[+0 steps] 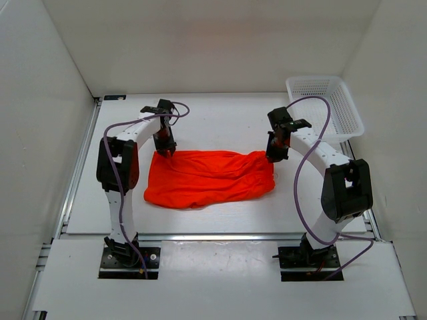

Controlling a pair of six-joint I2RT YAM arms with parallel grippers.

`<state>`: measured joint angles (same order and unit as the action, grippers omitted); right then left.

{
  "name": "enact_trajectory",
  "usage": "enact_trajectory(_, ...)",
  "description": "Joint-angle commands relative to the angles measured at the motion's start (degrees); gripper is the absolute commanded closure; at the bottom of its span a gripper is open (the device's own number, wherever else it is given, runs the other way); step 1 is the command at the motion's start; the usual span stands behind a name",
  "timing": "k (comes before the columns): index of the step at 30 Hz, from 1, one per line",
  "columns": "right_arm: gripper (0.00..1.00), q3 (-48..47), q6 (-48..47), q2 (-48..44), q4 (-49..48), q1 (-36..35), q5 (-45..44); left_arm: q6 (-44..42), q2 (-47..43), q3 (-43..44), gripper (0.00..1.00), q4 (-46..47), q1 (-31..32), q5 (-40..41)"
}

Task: Fold and stack the shorts
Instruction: Fold the shorts

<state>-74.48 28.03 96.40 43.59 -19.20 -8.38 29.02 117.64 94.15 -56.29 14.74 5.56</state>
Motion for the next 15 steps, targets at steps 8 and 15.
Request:
enact_trajectory(8, 0.99, -0.7, -0.8, -0.4, 1.1, -0.1, -1.4, 0.7, -4.3, 2.6, 0.9, -2.2, -2.6, 5.5)
enact_trajectory(15, 0.99, -1.7, -0.8, 0.9, 1.1, 0.5, -2.6, 1.5, -4.5, 3.2, 0.9, -2.2, -8.5, 2.3)
